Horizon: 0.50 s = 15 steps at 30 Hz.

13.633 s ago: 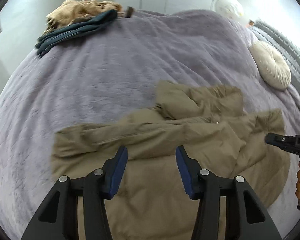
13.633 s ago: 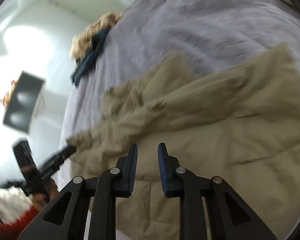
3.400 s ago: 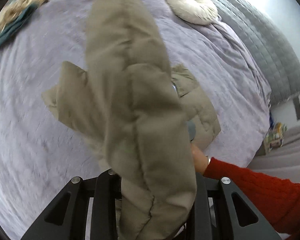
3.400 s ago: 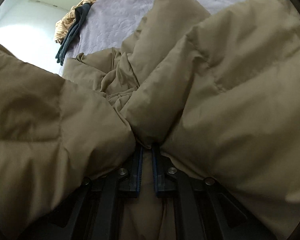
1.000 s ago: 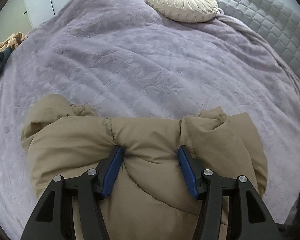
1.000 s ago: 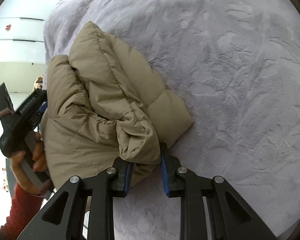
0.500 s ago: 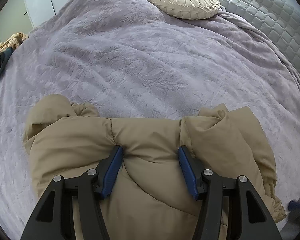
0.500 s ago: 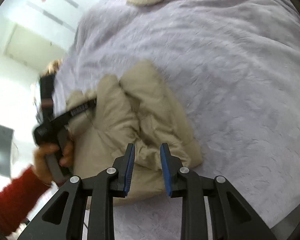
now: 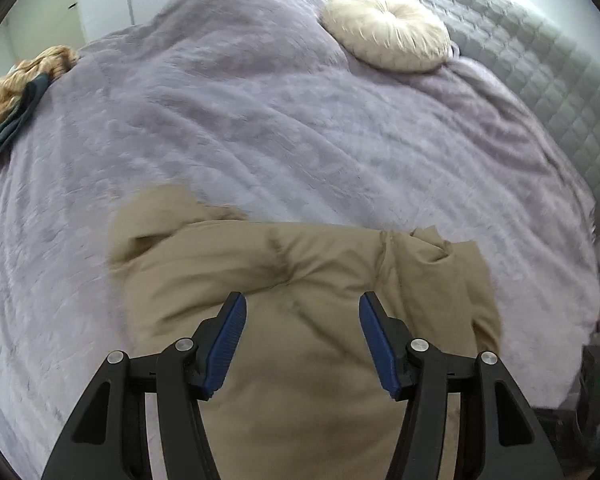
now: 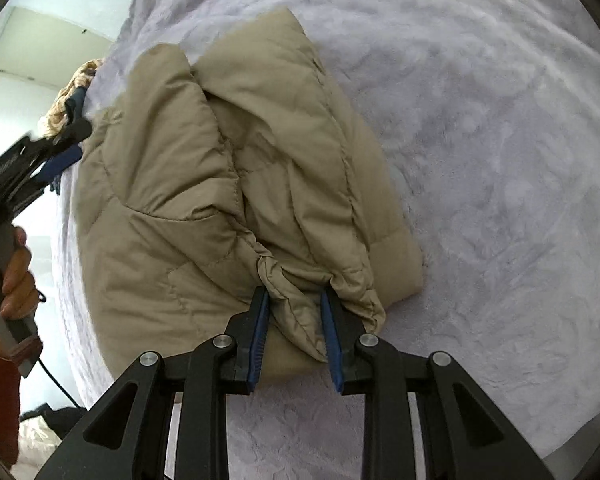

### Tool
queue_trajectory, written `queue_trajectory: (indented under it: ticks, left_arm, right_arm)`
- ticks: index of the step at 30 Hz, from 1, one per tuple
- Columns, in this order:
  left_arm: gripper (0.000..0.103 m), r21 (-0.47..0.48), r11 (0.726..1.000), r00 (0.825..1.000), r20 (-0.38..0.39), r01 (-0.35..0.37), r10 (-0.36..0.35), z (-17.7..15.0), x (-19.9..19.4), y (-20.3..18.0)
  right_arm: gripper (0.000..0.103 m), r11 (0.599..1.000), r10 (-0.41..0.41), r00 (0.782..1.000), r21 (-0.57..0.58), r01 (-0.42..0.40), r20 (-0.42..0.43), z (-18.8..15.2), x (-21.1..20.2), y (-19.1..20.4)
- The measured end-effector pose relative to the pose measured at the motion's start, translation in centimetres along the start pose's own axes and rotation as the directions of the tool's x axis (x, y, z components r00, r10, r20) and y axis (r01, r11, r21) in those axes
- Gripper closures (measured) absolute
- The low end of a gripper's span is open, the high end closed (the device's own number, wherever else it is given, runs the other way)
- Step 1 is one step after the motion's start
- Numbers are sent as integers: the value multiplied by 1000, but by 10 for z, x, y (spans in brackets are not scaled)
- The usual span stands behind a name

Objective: Fold large clothes

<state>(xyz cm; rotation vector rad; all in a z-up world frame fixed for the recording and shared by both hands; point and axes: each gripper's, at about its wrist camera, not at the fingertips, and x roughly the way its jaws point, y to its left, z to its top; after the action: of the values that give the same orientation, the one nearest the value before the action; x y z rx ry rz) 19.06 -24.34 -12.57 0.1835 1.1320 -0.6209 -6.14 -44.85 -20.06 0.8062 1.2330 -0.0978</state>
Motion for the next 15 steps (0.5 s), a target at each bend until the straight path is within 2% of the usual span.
queue_trajectory:
  ticks: [1, 2, 3, 4, 8, 10, 13, 15]
  left_arm:
    - [43, -18, 1000, 1000, 2, 0, 0, -4, -10, 10]
    - [34, -33, 999, 1000, -2, -6, 6, -7, -16, 18]
    - [22, -51, 999, 1000, -9, -8, 8, -12, -20, 27]
    - [6, -77, 997, 1000, -12, -4, 3, -17, -24, 37]
    - [4, -158, 987, 999, -45, -4, -3, -44, -25, 68]
    - [4, -212, 977, 997, -71, 16, -32, -57, -20, 81]
    - [4, -309, 946, 985, -100, 102, -139, -77, -8, 98]
    - [4, -378, 909, 966, -108, 178, -234, -90, 3, 107]
  right_arm:
    - [74, 1000, 8, 1000, -17, -8, 9, 3, -7, 2]
    - [73, 1000, 15, 1000, -27, -14, 13, 8, -8, 4]
    - [70, 999, 21, 1000, -36, -20, 17, 12, -12, 6]
    - [68, 999, 24, 1000, -46, -23, 20, 16, -16, 7]
    - [60, 996, 25, 999, -86, -23, 23, 35, -27, 10]
    - [43, 993, 19, 999, -114, -15, 34, 46, -30, 12]
    - [28, 991, 17, 999, -133, -11, 44, 59, -32, 11]
    - [22, 990, 34, 999, -137, -28, 35, 68, -30, 6]
